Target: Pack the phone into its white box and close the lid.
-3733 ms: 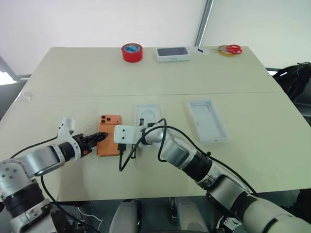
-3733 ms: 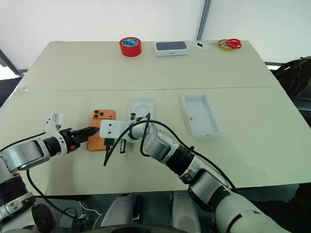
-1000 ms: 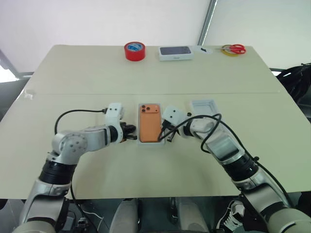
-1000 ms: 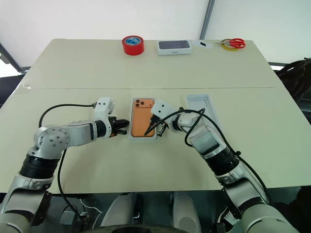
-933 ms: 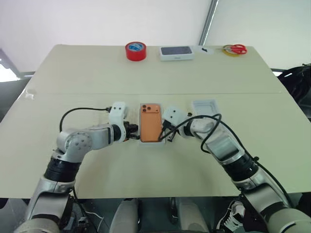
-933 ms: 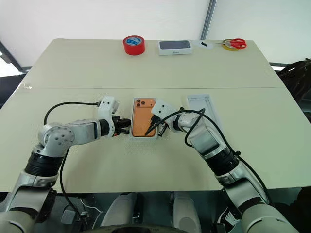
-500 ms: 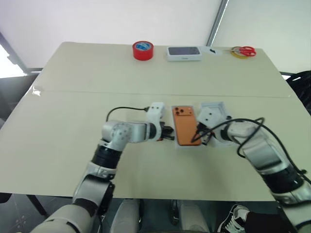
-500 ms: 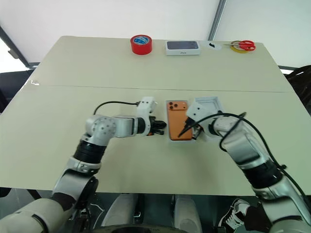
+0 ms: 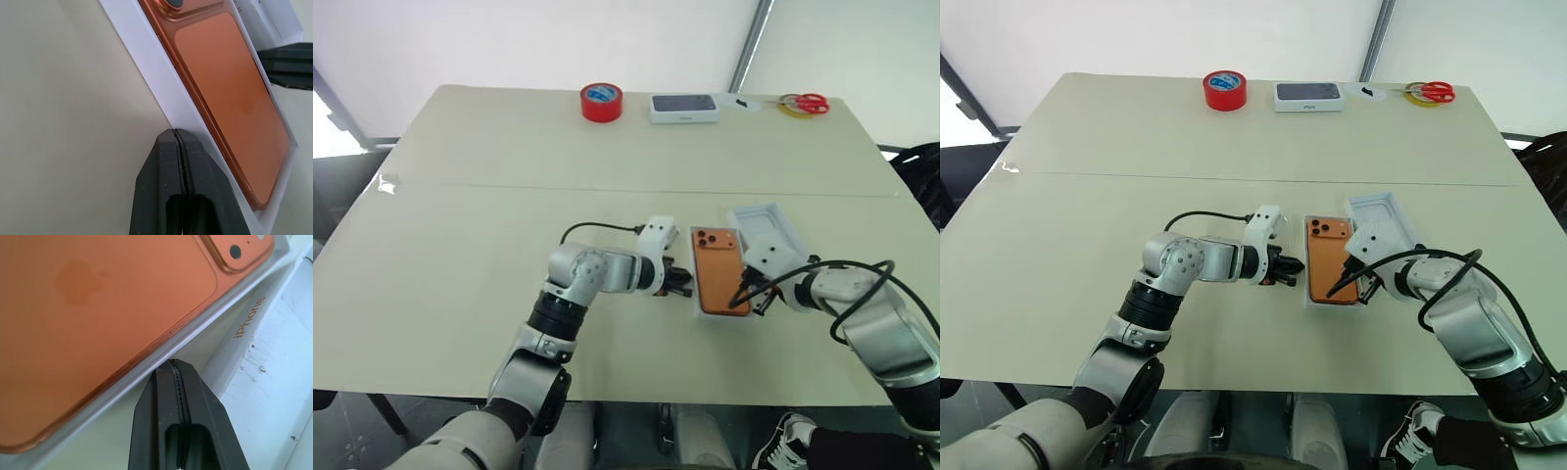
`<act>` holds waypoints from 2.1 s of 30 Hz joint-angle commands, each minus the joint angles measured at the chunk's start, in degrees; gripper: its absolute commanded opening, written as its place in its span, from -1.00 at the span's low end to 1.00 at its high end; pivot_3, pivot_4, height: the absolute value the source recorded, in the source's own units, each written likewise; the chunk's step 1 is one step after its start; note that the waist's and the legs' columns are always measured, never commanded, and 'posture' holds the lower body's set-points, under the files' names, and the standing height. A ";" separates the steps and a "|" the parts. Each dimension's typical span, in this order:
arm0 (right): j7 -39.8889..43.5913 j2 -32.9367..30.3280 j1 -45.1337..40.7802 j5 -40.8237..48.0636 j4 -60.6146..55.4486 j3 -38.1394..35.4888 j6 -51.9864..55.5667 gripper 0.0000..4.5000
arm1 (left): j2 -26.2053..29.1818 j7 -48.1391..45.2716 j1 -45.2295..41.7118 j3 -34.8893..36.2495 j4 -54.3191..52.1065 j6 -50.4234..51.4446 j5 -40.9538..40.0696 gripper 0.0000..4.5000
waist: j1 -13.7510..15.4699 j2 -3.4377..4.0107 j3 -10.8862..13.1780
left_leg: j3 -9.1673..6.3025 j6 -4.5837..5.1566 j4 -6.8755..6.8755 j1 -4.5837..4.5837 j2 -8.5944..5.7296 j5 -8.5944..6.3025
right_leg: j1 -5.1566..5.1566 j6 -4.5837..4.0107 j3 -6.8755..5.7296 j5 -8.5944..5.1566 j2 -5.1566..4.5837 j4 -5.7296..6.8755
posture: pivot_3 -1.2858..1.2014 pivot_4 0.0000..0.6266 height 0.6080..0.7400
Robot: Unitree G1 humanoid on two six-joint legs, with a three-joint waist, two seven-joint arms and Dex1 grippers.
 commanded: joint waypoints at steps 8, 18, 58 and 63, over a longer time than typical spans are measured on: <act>6.82 -6.62 0.59 6.88 -0.01 -8.20 -3.17 -0.62 | 3.81 -3.94 0.49 5.44 -4.92 1.92 1.10 -1.00 | -0.08 0.01 0.01 | 0.00 0.00 0.00 0.01 0.01 0.00 | -0.01 0.00 0.00 0.00 0.01 0.03 | 0.03 -0.52 1.00; 6.25 -6.06 -7.98 13.81 6.58 -12.24 5.72 0.51 | 21.06 -20.77 9.84 -2.47 -22.96 -22.14 9.61 -1.00 | -0.31 0.08 0.04 | 0.08 -0.03 0.00 0.11 0.14 0.01 | -0.04 -0.07 0.08 0.03 0.07 0.13 | 0.03 -0.52 1.00; -2.97 7.74 -39.75 38.08 28.89 -23.57 36.29 -0.99 | 28.82 -32.97 23.99 3.13 -27.23 -43.83 17.82 -1.00 | -1.51 0.30 0.12 | 0.11 0.03 0.05 0.19 0.23 -0.01 | -0.12 0.09 0.17 0.19 0.19 0.55 | 0.03 -0.52 1.00; -25.34 10.53 -36.53 78.31 33.60 -21.27 36.29 -0.99 | 29.70 -34.79 22.34 2.38 -23.00 -46.31 20.17 -1.00 | -1.74 0.30 0.12 | 0.20 0.03 0.07 0.21 0.17 -0.01 | -0.12 0.08 0.27 0.18 0.09 0.65 | 0.03 -0.52 1.00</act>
